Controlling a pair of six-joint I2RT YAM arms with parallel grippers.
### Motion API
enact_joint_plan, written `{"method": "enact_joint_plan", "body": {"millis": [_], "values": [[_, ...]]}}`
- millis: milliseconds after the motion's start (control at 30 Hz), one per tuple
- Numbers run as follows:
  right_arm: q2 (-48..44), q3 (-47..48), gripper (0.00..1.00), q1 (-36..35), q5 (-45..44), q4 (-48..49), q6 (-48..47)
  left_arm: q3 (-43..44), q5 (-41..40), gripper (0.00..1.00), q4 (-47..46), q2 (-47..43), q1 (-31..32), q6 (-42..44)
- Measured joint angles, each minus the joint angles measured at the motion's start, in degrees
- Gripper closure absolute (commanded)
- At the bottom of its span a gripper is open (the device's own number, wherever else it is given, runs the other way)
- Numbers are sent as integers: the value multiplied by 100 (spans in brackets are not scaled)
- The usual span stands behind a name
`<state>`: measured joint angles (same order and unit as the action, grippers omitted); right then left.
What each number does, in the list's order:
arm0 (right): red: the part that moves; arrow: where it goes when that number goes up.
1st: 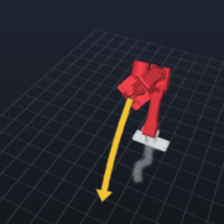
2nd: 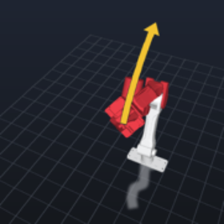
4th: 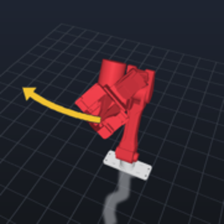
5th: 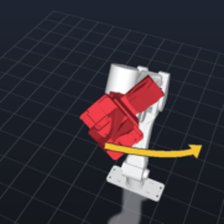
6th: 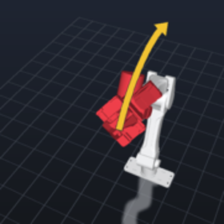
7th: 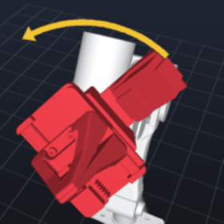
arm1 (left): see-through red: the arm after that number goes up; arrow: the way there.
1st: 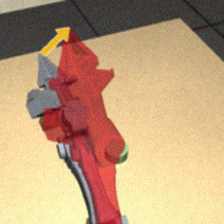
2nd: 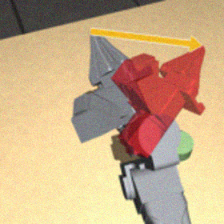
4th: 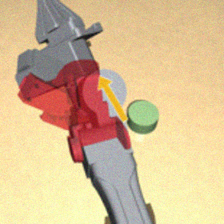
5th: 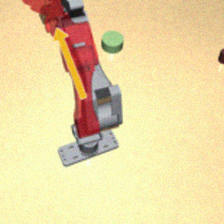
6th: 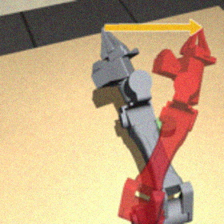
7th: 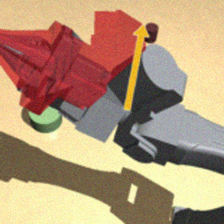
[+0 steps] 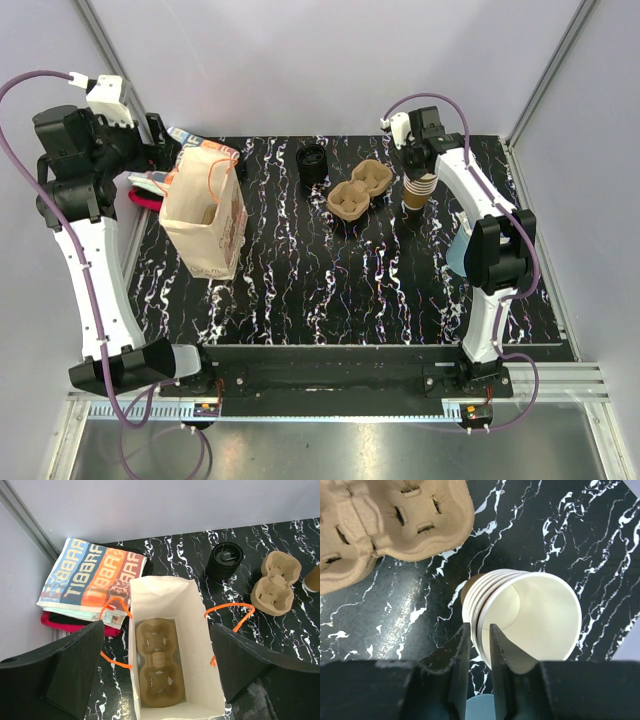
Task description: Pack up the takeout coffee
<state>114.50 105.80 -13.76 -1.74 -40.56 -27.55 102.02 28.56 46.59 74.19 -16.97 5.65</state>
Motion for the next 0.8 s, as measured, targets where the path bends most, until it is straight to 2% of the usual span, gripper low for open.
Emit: {"method": "enact_joint_plan", "body": {"millis": [433, 800], "values": [[0, 0, 88, 109, 319, 33, 168, -50, 151, 8, -7, -81, 70, -131], [0, 0, 93, 133, 422, 35, 199, -247, 192, 8, -74, -221, 177, -181]]}}
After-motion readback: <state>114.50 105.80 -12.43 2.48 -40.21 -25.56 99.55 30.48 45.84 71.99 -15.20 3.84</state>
